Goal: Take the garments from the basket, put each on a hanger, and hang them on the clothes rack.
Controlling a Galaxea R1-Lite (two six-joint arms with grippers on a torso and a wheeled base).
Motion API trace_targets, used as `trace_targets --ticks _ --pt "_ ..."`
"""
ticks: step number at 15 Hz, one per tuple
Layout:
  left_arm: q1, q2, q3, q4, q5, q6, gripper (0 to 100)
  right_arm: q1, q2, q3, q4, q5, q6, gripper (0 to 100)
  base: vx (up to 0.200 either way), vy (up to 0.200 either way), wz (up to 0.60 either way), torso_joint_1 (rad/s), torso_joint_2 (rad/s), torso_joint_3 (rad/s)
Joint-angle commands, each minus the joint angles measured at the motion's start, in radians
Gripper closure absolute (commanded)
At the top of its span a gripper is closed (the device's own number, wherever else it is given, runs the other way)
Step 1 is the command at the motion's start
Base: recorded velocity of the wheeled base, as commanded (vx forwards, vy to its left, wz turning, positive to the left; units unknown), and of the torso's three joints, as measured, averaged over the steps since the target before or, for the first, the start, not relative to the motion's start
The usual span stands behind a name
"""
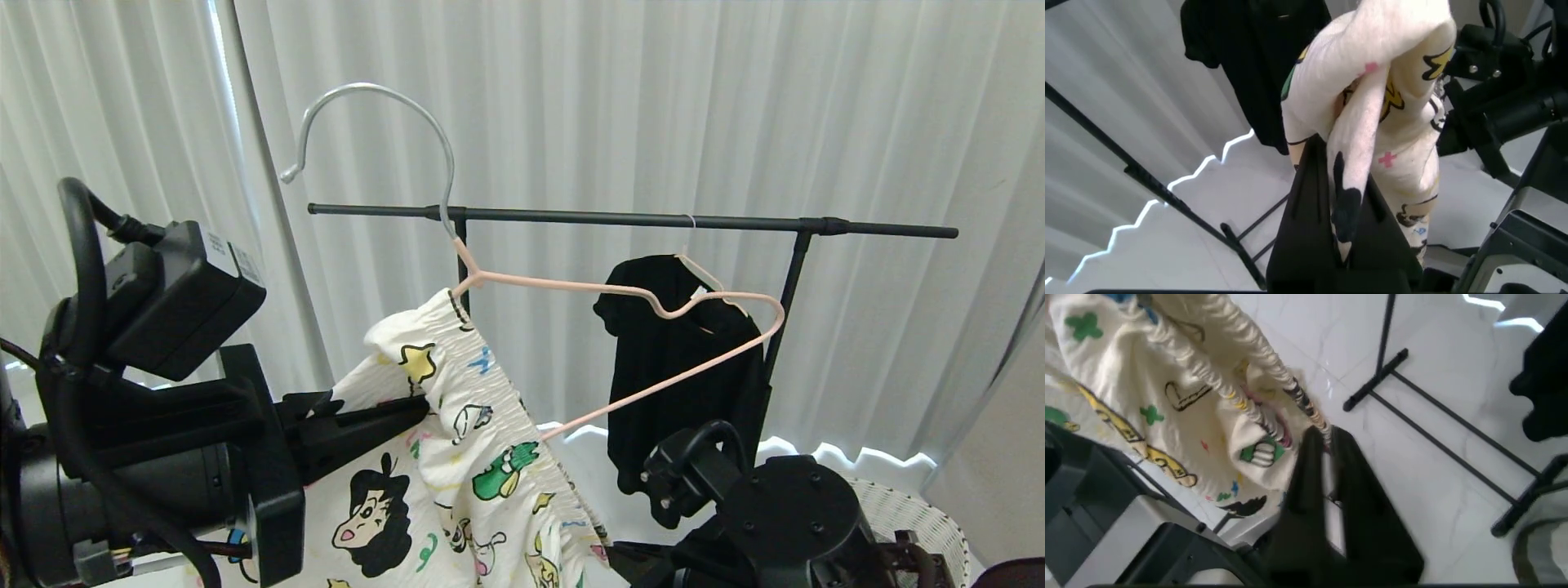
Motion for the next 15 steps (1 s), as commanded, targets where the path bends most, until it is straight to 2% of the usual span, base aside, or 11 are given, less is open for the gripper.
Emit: trace_targets --ticks 1,3,5,9,12,15 --pt "0.0 -0.012 0.006 -0.002 0.0 0.0 100 -0.031 -0.029 0.016 0.009 0.0 -0.002 100 0.0 0.0 0.0 0.0 0.0 0.0" --pt "0.005 -0.028 0.033 -0.002 0.002 0.003 100 -0.106 -0.085 0.051 0.029 0.0 -0.026 100 0.0 0.0 0.0 0.0 0.0 0.0" --pt "0.007 -0.057 0.072 0.001 0.002 0.006 100 -0.209 -0.155 0.085 0.056 0.0 -0.091 100 0.0 0.0 0.0 0.0 0.0 0.0" --pt "0.007 -0.067 0.139 0.001 0.003 0.037 100 -0.385 -0.256 0.089 0.14 0.014 -0.192 100 0.0 0.0 0.0 0.0 0.0 0.0" --pt "0.007 -0.057 0.17 0.001 0.002 0.049 100 -0.446 -0.293 0.088 0.145 0.054 -0.232 100 0.0 0.0 0.0 0.0 0.0 0.0" --pt "0.008 -0.044 0.201 0.006 0.005 0.087 100 -0.456 -0.307 0.085 0.145 0.064 -0.244 100 0.0 0.0 0.0 0.0 0.0 0.0"
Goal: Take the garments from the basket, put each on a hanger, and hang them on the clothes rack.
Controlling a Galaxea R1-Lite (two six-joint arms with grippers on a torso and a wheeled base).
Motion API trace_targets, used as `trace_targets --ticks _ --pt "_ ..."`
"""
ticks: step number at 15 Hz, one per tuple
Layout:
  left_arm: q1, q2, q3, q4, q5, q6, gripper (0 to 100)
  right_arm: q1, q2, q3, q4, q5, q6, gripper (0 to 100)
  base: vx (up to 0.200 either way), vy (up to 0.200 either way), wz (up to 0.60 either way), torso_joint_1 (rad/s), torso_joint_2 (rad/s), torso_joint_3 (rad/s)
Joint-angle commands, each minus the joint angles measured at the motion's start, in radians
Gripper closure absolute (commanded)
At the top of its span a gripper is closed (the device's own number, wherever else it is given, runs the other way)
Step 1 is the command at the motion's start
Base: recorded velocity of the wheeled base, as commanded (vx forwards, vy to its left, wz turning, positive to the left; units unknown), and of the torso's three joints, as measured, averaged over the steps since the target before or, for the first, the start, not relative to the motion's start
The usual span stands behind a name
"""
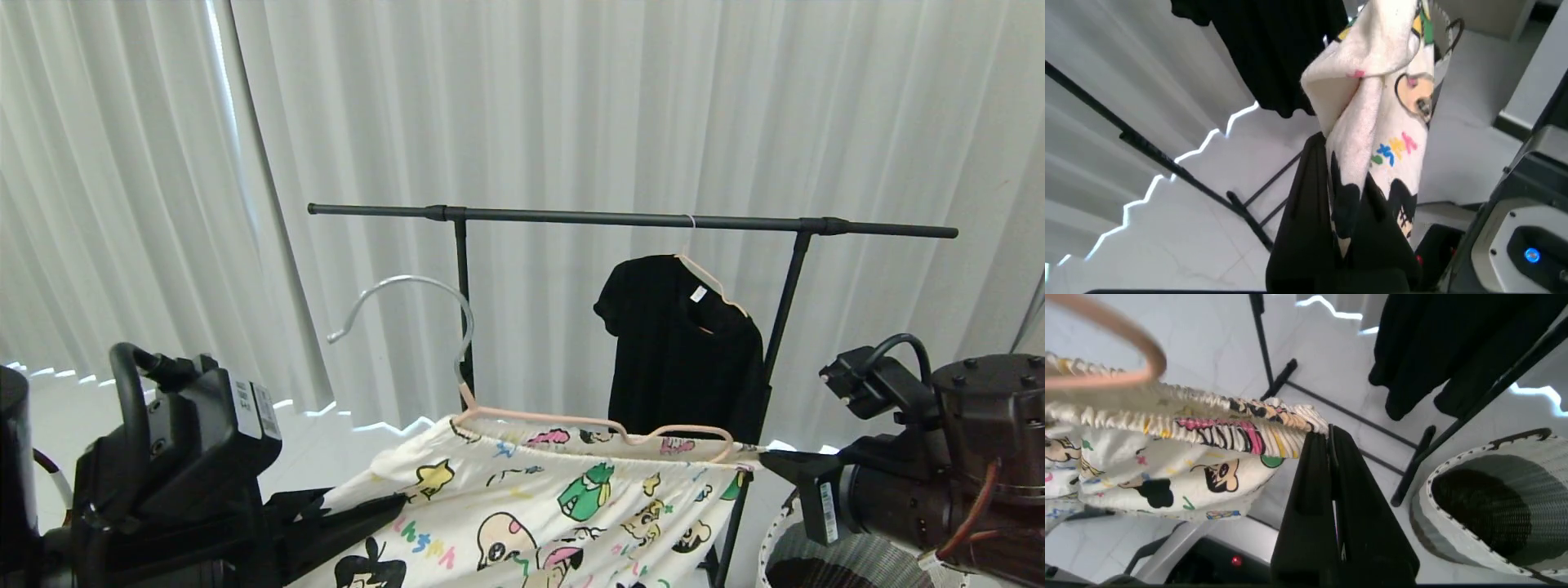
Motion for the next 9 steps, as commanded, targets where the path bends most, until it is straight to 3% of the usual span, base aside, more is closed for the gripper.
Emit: trace_targets --ticks 1,3,5,9 --pt "0.008 0.027 0.045 0.002 0.014 0.045 100 -0.004 -0.02 -0.011 0.001 0.002 -0.001 100 0.0 0.0 0.0 0.0 0.0 0.0" --pt "0.019 0.075 0.077 0.002 0.106 0.097 100 -0.004 -0.036 -0.035 0.027 0.009 -0.029 100 0.0 0.0 0.0 0.0 0.0 0.0" --pt "0.017 0.125 0.067 0.001 0.173 0.103 100 -0.001 -0.065 -0.083 0.091 0.046 -0.049 100 0.0 0.0 0.0 0.0 0.0 0.0" --pt "0.019 0.144 0.045 0.001 0.172 0.08 100 0.001 -0.095 -0.144 0.215 0.092 -0.161 100 0.0 0.0 0.0 0.0 0.0 0.0"
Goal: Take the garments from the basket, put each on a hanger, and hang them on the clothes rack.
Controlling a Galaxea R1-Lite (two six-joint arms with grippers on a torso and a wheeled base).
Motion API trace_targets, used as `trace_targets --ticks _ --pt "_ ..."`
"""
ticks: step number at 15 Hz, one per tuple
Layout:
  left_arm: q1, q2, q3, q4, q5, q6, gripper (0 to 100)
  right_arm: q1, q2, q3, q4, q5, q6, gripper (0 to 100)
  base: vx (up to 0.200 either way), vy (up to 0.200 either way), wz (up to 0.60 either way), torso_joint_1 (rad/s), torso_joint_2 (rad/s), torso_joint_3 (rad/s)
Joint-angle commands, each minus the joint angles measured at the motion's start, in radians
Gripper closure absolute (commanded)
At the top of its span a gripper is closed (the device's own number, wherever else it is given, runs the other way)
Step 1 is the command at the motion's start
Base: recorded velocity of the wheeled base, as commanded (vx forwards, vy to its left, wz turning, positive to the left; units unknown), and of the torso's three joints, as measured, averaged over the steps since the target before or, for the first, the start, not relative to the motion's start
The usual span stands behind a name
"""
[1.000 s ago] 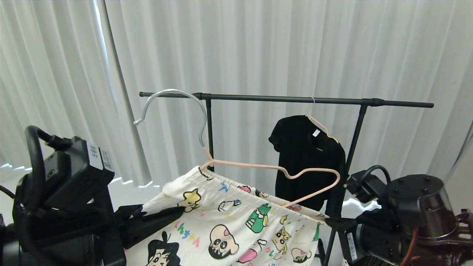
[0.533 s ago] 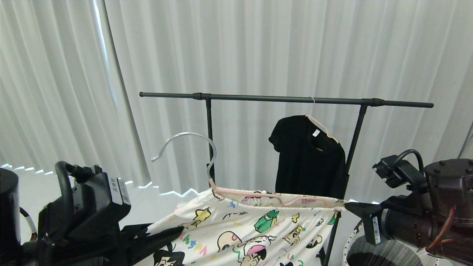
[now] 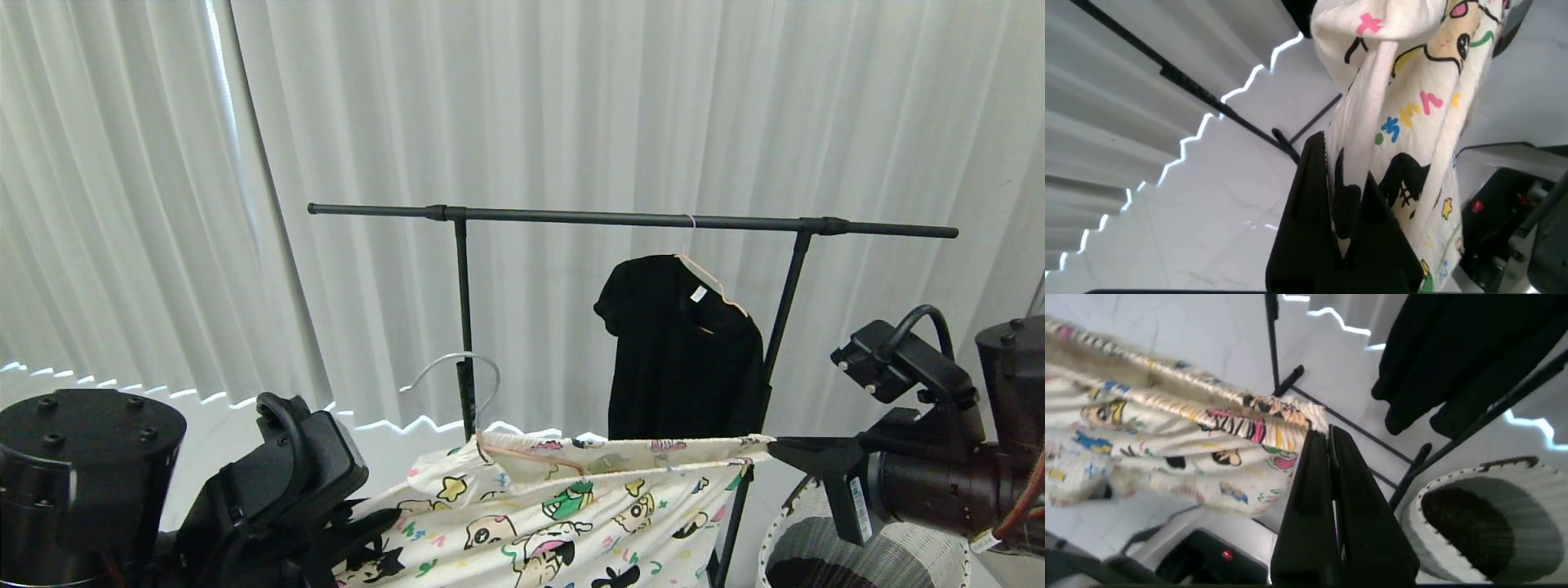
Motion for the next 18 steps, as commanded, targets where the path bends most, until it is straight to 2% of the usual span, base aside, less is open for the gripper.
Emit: trace_targets --ticks 1,4,10,11,13,16,18 --pt "0.0 0.02 -0.001 0.001 0.0 -0.031 100 0.002 -0.022 -0.033 0.034 0.004 -0.016 0 0.0 0.0 0.0 0.0 0.0 0.0" --pt "-0.002 0.023 -0.003 -0.001 -0.002 -0.108 100 0.033 -0.053 -0.043 0.051 0.036 -0.025 0 0.0 0.0 0.0 0.0 0.0 0.0" --pt "-0.031 0.013 -0.003 -0.011 -0.043 -0.109 100 0.062 -0.085 -0.075 0.172 0.152 -0.22 0 0.0 0.0 0.0 0.0 0.0 0.0" --pt "-0.059 0.015 -0.003 -0.047 -0.072 -0.109 100 0.099 -0.076 -0.108 0.215 0.171 -0.273 0 0.0 0.0 0.0 0.0 0.0 0.0" --pt "-0.108 0.016 -0.009 -0.065 -0.129 -0.108 100 0.186 -0.036 -0.16 0.272 0.198 -0.318 0 0.0 0.0 0.0 0.0 0.0 0.0" --pt "-0.201 0.02 -0.01 -0.067 -0.141 -0.108 100 0.3 0.049 -0.212 0.281 0.199 -0.335 0 0.0 0.0 0.0 0.0 0.0 0.0" --pt "-0.227 0.02 -0.012 -0.067 -0.141 -0.106 100 0.347 0.109 -0.233 0.278 0.201 -0.332 0 0.0 0.0 0.0 0.0 0.0 0.0"
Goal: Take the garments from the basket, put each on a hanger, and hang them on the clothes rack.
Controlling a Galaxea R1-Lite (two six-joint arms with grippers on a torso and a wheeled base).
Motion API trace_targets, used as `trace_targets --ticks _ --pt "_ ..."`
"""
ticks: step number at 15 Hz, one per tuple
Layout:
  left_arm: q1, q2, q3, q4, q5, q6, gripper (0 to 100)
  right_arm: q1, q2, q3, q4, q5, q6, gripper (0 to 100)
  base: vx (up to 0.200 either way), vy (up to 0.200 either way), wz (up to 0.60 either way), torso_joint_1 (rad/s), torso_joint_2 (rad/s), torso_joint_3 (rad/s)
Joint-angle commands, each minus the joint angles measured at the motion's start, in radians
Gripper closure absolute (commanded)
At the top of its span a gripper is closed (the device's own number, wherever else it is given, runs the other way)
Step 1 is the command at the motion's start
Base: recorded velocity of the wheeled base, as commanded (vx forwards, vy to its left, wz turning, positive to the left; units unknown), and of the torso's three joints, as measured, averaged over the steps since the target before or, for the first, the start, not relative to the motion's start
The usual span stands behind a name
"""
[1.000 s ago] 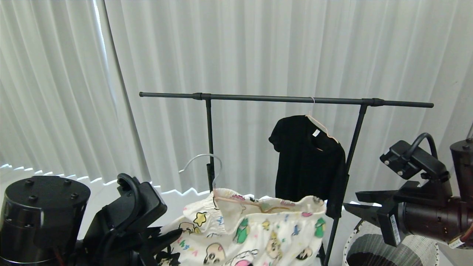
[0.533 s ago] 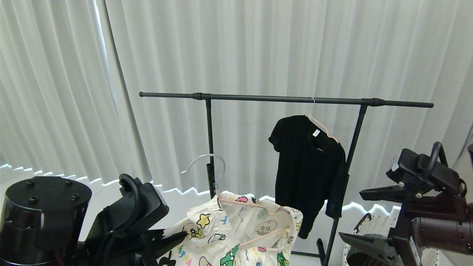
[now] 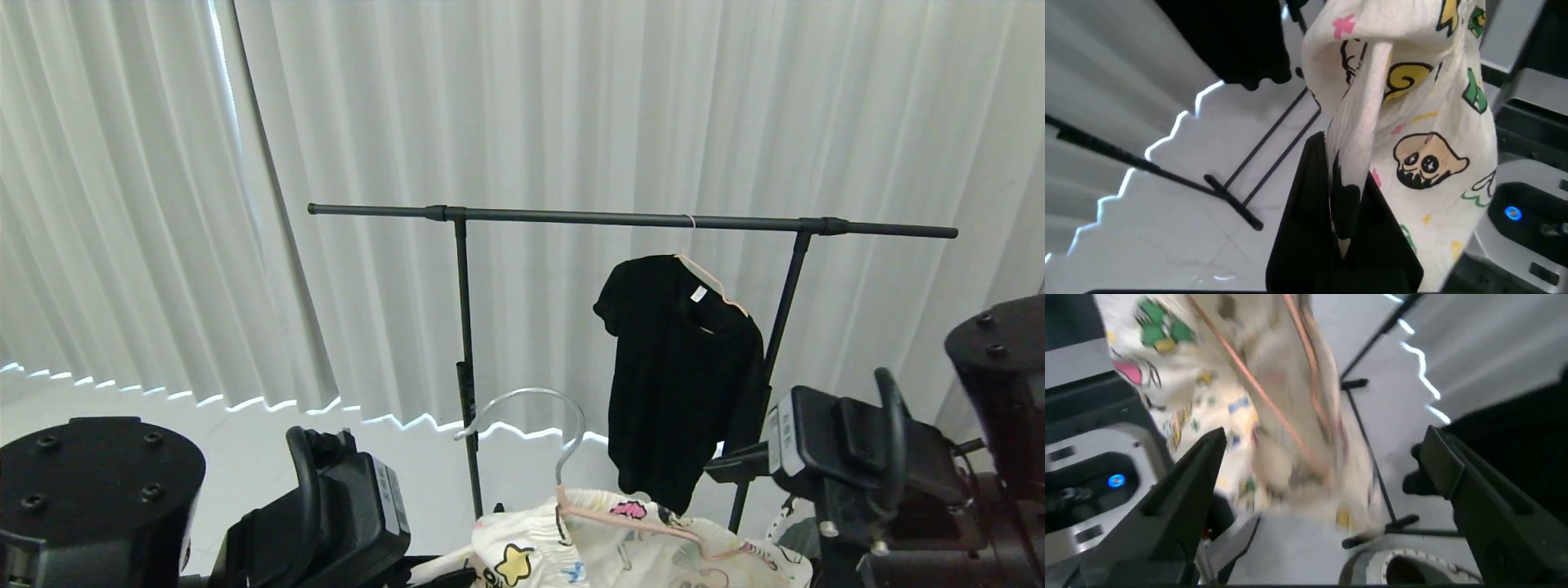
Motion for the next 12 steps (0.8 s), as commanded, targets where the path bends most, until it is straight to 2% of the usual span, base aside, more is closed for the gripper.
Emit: trace_targets --ticks 1,4,10,11,12 --pt "-0.037 -0.004 -0.001 -0.001 0.002 0.002 100 0.045 0.108 -0.039 -0.004 0.001 0.001 0 0.0 0.0 0.0 0.0 0.0 0.0" --pt "-0.065 -0.017 -0.001 -0.001 0.006 0.002 100 0.045 0.179 -0.091 -0.001 0.001 0.001 0 0.0 0.0 0.0 0.0 0.0 0.0" --pt "-0.065 -0.026 0.001 -0.001 0.008 0.002 100 0.044 0.174 -0.091 0.041 -0.007 -0.001 0 0.0 0.0 0.0 0.0 0.0 0.0" --pt "-0.063 -0.026 0.001 -0.001 0.006 0.002 100 0.042 0.171 -0.091 0.049 -0.008 -0.002 100 0.0 0.0 0.0 0.0 0.0 0.0" --pt "-0.063 -0.027 0.002 -0.001 0.006 0.002 100 0.041 0.169 -0.091 0.053 -0.008 -0.002 100 0.0 0.0 0.0 0.0 0.0 0.0"
